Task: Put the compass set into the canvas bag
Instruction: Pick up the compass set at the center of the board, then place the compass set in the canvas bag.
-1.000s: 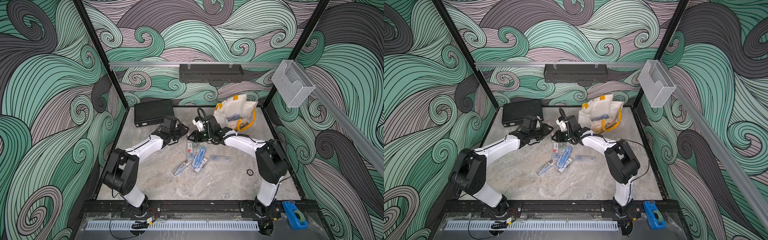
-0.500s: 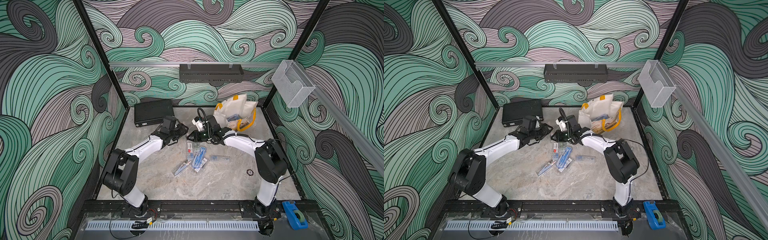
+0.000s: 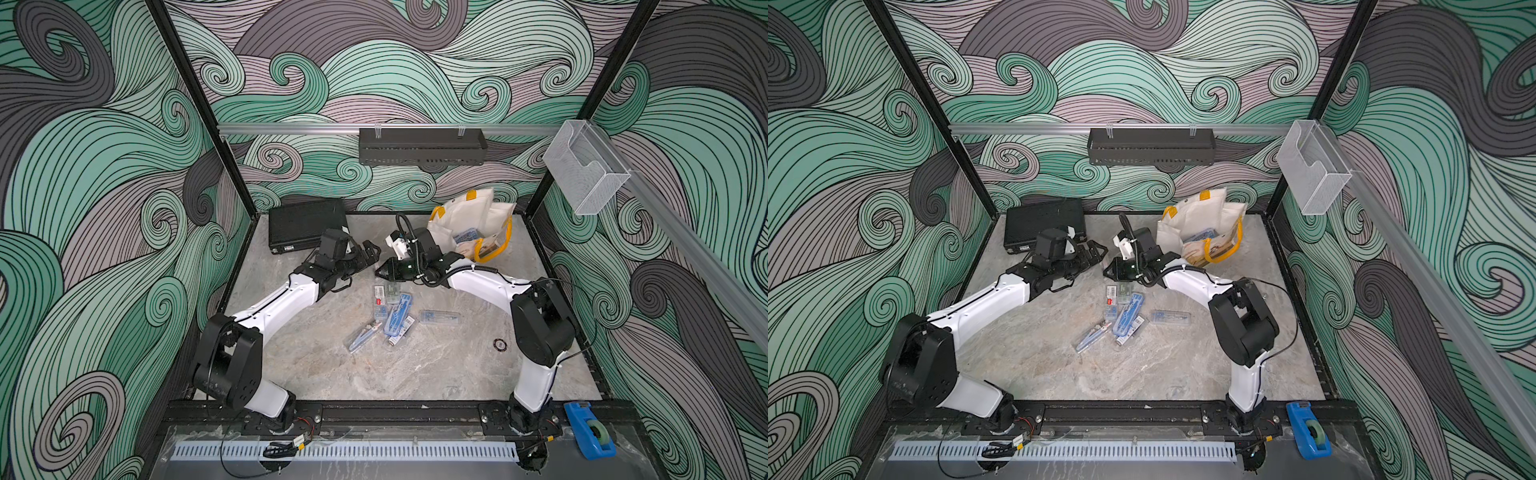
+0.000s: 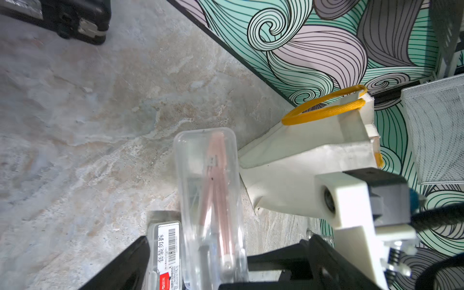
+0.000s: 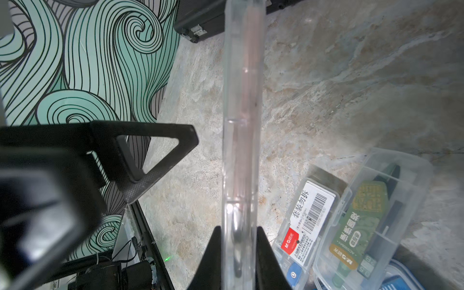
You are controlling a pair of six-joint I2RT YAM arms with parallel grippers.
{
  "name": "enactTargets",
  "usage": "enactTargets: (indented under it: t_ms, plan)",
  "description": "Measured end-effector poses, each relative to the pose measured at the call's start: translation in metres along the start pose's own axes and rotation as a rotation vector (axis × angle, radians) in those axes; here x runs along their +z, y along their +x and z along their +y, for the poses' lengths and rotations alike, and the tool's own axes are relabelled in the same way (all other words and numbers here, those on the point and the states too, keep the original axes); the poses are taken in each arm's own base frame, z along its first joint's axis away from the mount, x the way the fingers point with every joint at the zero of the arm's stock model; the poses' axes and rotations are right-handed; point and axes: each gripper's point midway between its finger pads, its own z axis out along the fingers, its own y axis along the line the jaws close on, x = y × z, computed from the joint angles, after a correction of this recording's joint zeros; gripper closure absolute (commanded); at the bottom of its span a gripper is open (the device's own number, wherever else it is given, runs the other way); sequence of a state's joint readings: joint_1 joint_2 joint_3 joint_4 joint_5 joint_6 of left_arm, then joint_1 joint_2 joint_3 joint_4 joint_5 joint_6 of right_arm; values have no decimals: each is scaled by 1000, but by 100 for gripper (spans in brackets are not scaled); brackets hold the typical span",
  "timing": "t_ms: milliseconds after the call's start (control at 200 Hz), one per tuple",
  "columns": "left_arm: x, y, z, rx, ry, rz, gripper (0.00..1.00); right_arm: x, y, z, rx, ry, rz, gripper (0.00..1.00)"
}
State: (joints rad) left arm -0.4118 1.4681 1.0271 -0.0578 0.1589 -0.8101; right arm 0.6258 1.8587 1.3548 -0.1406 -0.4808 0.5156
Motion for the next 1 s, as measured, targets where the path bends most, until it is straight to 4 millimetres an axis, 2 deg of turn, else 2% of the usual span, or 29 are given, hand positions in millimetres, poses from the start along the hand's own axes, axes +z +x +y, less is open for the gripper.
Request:
enactTargets:
  t_ms: [115,245,351,461,571,656,756,841,922,1002]
  plan:
    - [-18,-12,-11,62,20,-55,1,-17,-16,-7,-16,39,-42,92]
    - [-34,-17,-16,126,36,-96,1,-56,-42,-13,-34,99,-124,94]
    - [-34,-11,-8,155,23,-90,1,-104,-75,-16,-50,151,-242,95]
    - [-31,-1,1,182,7,-64,1,-164,-104,-29,-39,232,-378,95]
    - [-31,-1,-1,209,17,-60,1,-215,-118,-53,3,334,-480,95]
    - [-31,0,-2,221,21,-55,1,-245,-122,-77,48,423,-531,95]
    - [-30,1,-2,225,26,-49,1,-263,-121,-105,96,510,-549,95]
    - [-27,4,-1,224,24,-36,1,-264,-116,-128,137,564,-527,95]
    - [-23,7,2,221,22,-21,1,-255,-110,-149,172,599,-487,95]
    - [-21,9,3,219,21,-12,1,-237,-104,-173,210,627,-419,95]
